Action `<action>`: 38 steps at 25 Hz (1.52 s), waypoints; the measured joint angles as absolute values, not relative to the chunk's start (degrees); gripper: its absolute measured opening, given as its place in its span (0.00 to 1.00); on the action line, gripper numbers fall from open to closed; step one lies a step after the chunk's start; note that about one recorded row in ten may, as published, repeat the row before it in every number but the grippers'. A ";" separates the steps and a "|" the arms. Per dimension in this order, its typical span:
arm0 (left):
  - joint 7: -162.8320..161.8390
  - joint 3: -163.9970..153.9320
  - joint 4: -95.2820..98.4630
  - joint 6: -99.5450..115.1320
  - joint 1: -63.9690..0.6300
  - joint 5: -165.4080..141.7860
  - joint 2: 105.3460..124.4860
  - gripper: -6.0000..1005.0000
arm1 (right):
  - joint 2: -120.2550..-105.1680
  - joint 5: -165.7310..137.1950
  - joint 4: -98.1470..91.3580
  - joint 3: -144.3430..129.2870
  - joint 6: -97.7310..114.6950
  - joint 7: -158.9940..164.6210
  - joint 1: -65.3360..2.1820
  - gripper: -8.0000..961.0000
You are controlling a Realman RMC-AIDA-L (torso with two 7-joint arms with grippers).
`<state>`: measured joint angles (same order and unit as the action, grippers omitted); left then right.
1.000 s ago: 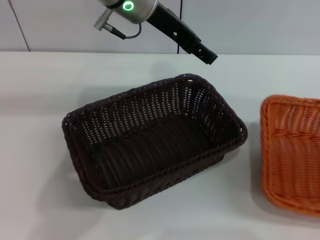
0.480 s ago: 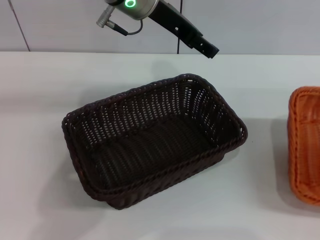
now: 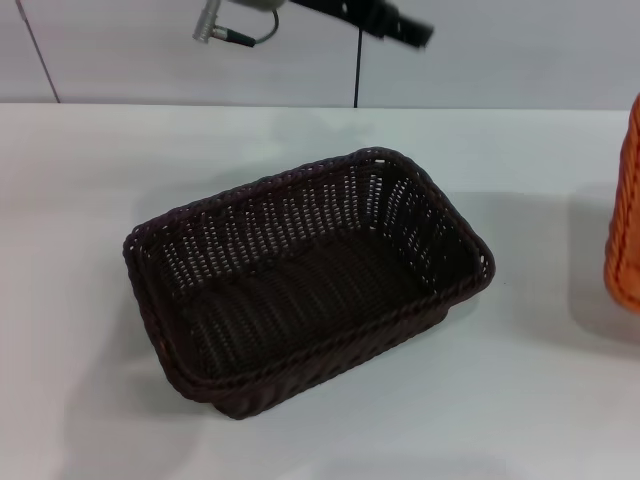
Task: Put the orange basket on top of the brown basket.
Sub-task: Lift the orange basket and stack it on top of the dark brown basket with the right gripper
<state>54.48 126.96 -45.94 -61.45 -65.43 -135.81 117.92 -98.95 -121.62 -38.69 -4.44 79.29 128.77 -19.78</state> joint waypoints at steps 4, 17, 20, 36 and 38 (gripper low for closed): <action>59.76 125.99 -45.81 -54.00 -60.81 -125.16 117.92 0.86 | -99.48 -115.89 -38.10 -4.78 78.84 126.09 -20.54 0.24; 73.13 126.18 -44.67 -43.00 -47.58 -101.25 117.87 0.86 | -100.82 -106.37 -35.68 -11.28 87.40 122.50 -30.29 0.27; 75.70 126.19 -44.13 -42.11 -46.06 -97.24 117.88 0.86 | -102.72 -106.33 -35.68 -14.31 89.34 122.40 -32.94 0.27; 80.26 125.65 -39.43 -40.35 -45.79 -92.09 118.06 0.86 | -113.10 -106.20 -25.21 -23.27 86.57 113.85 -41.31 0.30; 80.26 125.65 -39.43 -40.35 -45.79 -92.09 118.06 0.86 | -114.09 -106.34 -25.08 -23.80 85.87 113.60 -41.15 0.31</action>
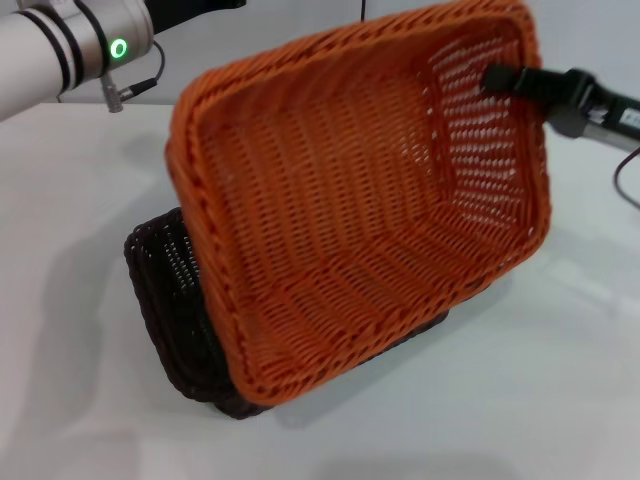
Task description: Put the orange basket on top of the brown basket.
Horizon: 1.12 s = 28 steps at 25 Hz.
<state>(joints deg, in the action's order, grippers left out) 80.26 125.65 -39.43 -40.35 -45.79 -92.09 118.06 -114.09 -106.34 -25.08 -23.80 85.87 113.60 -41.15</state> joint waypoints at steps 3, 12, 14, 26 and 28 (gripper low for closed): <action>80.93 125.60 -38.43 -40.15 -47.14 -91.40 118.00 0.86 | -114.74 -106.46 -24.72 -24.41 84.71 113.52 -40.87 0.31; 82.09 125.41 -36.16 -40.23 -47.75 -90.80 118.16 0.86 | -114.78 -106.78 -23.03 -27.57 80.08 114.71 -40.15 0.33; 82.09 125.41 -36.16 -40.23 -47.75 -90.80 118.16 0.86 | -114.74 -106.88 -23.06 -27.67 79.96 114.64 -40.21 0.33; 86.07 123.75 -34.68 -41.10 -47.28 -85.02 118.23 0.86 | -112.93 -105.59 -24.08 -28.49 75.61 113.75 -38.33 0.69; 86.76 123.90 -35.21 -41.28 -46.69 -84.87 118.16 0.86 | -112.78 -100.83 -25.71 -28.30 72.62 112.08 -36.55 0.75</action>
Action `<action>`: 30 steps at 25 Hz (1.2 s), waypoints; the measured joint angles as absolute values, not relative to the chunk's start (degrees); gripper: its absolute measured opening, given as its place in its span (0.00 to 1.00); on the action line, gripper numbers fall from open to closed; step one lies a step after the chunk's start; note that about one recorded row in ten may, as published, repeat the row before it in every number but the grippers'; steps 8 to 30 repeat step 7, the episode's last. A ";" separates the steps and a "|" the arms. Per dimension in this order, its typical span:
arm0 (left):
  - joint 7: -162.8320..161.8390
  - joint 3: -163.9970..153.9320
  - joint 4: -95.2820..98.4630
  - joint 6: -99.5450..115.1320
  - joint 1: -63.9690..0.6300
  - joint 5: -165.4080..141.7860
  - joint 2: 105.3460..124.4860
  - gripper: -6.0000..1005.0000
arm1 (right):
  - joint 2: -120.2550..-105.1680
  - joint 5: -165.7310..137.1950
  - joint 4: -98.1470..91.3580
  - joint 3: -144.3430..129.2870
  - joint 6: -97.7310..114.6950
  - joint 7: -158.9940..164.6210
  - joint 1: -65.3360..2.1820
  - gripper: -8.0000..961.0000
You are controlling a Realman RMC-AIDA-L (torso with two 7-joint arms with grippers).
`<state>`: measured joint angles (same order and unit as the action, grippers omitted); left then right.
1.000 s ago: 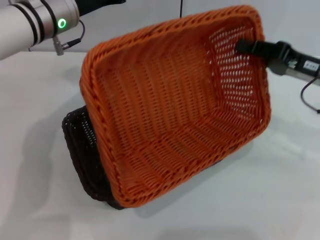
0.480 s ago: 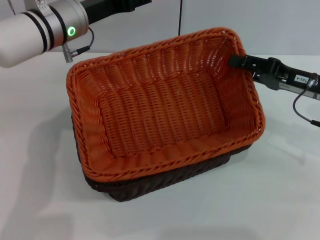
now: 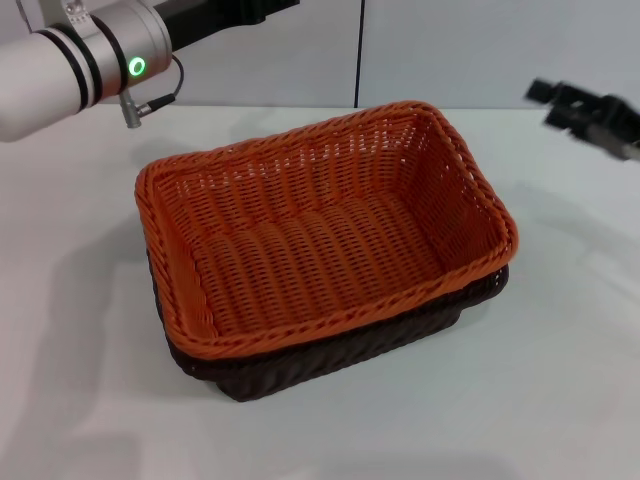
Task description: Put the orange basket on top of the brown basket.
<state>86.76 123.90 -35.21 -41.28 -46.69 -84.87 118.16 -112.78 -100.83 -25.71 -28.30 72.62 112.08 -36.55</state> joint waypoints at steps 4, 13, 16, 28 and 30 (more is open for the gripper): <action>87.99 124.29 -35.60 -41.30 -46.11 -83.98 118.15 0.86 | -113.17 -89.46 -26.17 -28.29 68.92 105.36 -34.60 0.80; 89.07 124.45 -36.75 -41.24 -44.93 -82.46 118.06 0.86 | -113.46 -84.02 -25.85 -28.29 67.77 101.21 -34.12 0.81; 89.07 124.45 -36.75 -41.24 -44.93 -82.46 118.06 0.86 | -113.46 -84.02 -25.85 -28.29 67.77 101.21 -34.12 0.81; 89.07 124.45 -36.75 -41.24 -44.93 -82.46 118.06 0.86 | -113.46 -84.02 -25.85 -28.29 67.77 101.21 -34.12 0.81; 89.07 124.45 -36.75 -41.24 -44.93 -82.46 118.06 0.86 | -113.46 -84.02 -25.85 -28.29 67.77 101.21 -34.12 0.81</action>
